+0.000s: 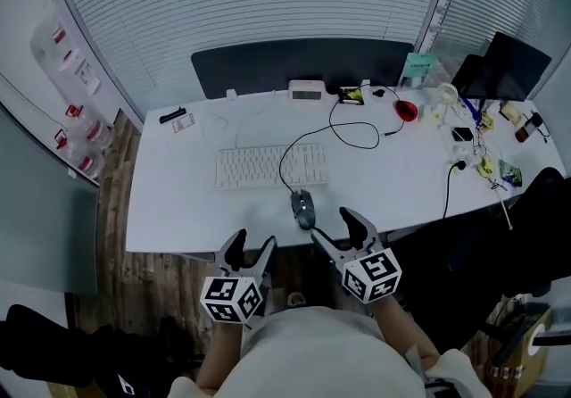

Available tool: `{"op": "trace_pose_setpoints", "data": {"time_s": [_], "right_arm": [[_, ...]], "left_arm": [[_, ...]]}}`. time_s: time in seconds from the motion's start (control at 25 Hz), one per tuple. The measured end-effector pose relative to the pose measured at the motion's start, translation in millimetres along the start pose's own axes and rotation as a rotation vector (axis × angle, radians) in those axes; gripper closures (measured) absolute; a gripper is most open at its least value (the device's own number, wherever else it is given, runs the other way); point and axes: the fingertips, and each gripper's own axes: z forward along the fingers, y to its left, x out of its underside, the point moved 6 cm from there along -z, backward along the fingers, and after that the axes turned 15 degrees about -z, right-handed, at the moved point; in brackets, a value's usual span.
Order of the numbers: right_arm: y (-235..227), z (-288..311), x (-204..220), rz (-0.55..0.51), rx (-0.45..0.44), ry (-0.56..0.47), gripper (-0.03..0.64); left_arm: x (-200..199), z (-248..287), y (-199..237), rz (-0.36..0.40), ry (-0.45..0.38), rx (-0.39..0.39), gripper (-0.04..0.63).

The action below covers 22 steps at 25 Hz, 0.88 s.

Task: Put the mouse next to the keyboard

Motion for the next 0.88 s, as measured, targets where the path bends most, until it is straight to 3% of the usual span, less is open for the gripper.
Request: {"op": "trace_pose_setpoints", "data": {"time_s": [0.88], "right_arm": [[2.0, 138.4, 125.5, -0.067, 0.036, 0.413, 0.261]], "left_arm": [[-0.3, 34.9, 54.1, -0.047, 0.082, -0.032, 0.302]]}}
